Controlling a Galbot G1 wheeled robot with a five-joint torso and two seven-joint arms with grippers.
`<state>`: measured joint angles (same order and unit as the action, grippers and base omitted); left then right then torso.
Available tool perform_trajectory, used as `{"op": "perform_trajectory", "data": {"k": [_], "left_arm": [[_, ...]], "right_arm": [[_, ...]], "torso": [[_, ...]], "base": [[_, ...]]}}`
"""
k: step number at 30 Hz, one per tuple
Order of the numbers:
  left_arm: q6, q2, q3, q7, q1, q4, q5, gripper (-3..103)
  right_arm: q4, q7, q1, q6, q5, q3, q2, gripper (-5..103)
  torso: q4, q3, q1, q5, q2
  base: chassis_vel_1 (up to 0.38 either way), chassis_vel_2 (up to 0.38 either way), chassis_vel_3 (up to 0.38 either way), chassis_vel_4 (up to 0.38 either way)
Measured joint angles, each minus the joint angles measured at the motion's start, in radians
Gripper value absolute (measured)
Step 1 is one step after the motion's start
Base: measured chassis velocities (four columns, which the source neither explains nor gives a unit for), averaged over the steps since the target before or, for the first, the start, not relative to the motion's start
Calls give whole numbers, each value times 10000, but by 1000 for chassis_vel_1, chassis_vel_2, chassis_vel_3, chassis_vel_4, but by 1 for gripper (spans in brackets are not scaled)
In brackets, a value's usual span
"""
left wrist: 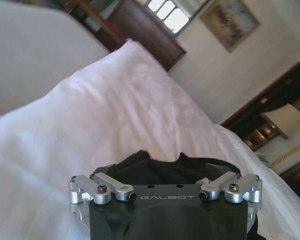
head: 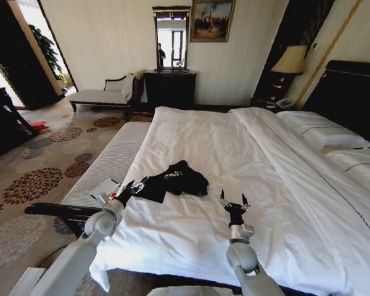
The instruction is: Fold the clothes on the bed.
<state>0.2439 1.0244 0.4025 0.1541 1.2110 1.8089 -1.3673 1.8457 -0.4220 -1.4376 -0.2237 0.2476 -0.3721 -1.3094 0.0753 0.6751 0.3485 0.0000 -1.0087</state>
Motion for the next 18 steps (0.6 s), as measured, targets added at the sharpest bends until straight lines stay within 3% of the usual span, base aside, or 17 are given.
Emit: {"op": "perform_trajectory", "data": {"k": [3, 7, 12, 18], "left_arm": [[358, 507, 695, 594, 350, 285, -1037, 100], [506, 812, 1525, 848, 732, 709, -1756, 100], [557, 855, 2251, 860, 1156, 883, -2139, 100], [904, 785, 2019, 940, 1204, 253, -1979, 100]], "right_arm": [[-54, -4, 31, 0, 2, -7, 7, 100], [-123, -7, 49, -2, -4, 12, 5, 100], [-137, -25, 55, -2, -17, 85, -17, 100], [-62, -53, 12, 7, -67, 109, -60, 100]], "torso": [[-2, 0, -1, -1, 0], [-1, -1, -2, 1, 0], [-2, -1, -1, 1, 0], [-4, -1, -2, 0, -1]], "base": [[0, 0, 0, 0], [0, 0, 0, 0], [0, 0, 0, 0], [0, 0, 0, 0]]}}
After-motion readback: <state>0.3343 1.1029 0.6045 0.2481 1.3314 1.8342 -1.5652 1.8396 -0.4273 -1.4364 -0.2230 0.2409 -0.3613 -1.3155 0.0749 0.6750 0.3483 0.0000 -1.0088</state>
